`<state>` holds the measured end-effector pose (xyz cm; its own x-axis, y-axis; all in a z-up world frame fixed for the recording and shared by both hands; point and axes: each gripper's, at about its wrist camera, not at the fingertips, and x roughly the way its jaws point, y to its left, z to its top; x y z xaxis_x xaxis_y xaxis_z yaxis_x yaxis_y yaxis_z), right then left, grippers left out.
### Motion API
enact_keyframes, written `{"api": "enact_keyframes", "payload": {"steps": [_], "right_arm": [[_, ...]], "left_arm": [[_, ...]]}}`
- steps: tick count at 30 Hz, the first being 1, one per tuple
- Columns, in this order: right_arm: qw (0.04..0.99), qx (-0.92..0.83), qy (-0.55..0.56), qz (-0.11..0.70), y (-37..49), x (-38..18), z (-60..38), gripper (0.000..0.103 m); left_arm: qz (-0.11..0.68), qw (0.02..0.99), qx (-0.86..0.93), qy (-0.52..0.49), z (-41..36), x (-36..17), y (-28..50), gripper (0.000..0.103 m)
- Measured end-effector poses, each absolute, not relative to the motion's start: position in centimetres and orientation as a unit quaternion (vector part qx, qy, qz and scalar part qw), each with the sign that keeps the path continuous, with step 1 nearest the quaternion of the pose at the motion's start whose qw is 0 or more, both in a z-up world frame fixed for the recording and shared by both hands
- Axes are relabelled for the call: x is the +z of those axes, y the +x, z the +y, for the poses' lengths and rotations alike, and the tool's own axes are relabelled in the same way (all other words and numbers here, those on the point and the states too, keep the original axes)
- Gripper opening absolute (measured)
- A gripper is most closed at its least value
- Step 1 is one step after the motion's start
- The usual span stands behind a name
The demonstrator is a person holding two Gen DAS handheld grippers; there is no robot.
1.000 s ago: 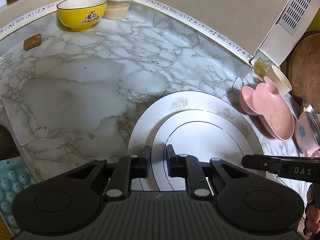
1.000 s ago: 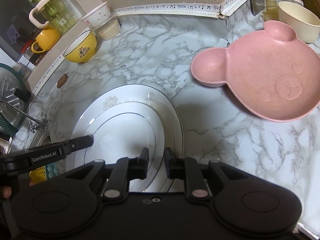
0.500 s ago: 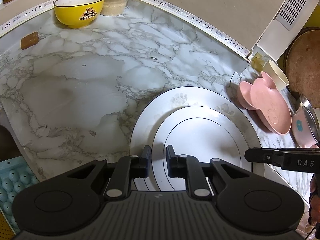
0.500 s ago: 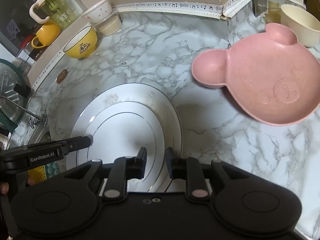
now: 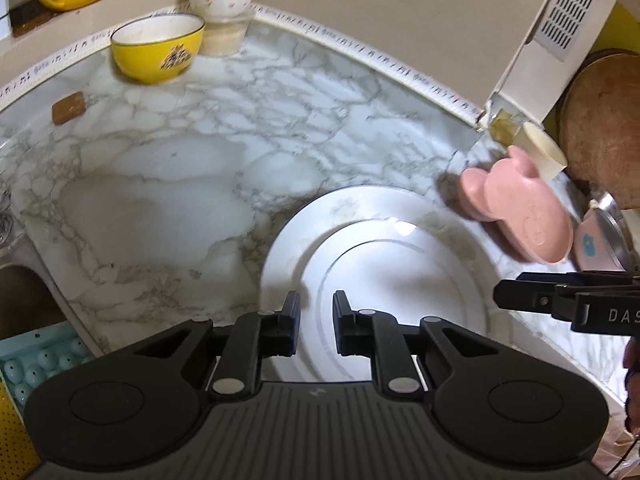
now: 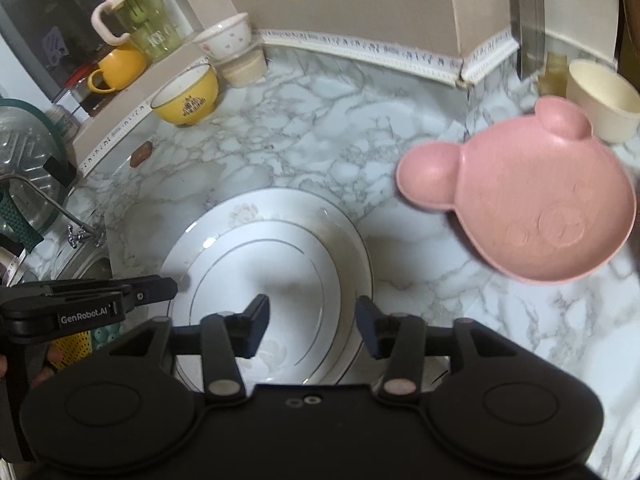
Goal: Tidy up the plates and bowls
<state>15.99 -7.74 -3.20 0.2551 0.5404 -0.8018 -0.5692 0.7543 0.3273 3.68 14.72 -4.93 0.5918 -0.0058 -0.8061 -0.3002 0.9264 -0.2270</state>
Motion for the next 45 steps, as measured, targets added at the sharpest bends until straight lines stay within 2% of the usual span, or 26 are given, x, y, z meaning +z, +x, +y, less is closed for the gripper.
{"api": "enact_keyframes", "payload": {"steps": [2, 4, 7, 11, 13, 15, 19, 27, 32, 39, 45], "right_arm": [[0.796, 0.358, -0.017, 0.487, 15.7, -2.3, -7.9, 0.060], [0.803, 0.360, -0.022, 0.475, 15.5, -1.6, -8.0, 0.065], [0.812, 0.356, -0.029, 0.462, 15.4, -0.6, -8.5, 0.067], [0.822, 0.348, -0.031, 0.450, 15.8, 0.5, -9.4, 0.072], [0.824, 0.349, -0.032, 0.444, 16.0, 1.1, -9.9, 0.076], [0.830, 0.345, -0.035, 0.438, 16.5, 1.6, -10.7, 0.081], [0.840, 0.328, -0.041, 0.431, 17.8, 2.1, -12.3, 0.085], [0.858, 0.293, -0.042, 0.421, 21.6, 2.2, -16.3, 0.094], [0.865, 0.284, -0.061, 0.410, 24.1, 2.1, -17.8, 0.102], [0.863, 0.264, -0.079, 0.422, 29.3, 0.5, -19.3, 0.102], [0.840, 0.274, -0.078, 0.462, 33.6, -1.7, -19.7, 0.096]], "left_arm": [[0.436, 0.880, 0.081, -0.169, 14.3, -4.2, 3.8, 0.023], [0.428, 0.886, 0.078, -0.160, 13.7, -3.5, 3.9, 0.034], [0.415, 0.895, 0.072, -0.149, 12.9, -2.4, 4.2, 0.046], [0.406, 0.902, 0.064, -0.134, 11.6, -1.1, 4.8, 0.049], [0.402, 0.904, 0.062, -0.130, 10.9, -0.6, 5.3, 0.067], [0.392, 0.910, 0.063, -0.120, 10.2, 0.0, 5.9, 0.073], [0.389, 0.912, 0.056, -0.113, 8.5, 0.8, 7.9, 0.078], [0.379, 0.918, 0.060, -0.102, 4.8, 1.5, 11.2, 0.078], [0.362, 0.925, 0.061, -0.097, 2.9, 1.3, 13.0, 0.087], [0.400, 0.903, 0.053, -0.145, 1.3, -0.4, 16.5, 0.087], [0.442, 0.869, 0.089, -0.204, 0.7, -3.0, 18.7, 0.087]]}}
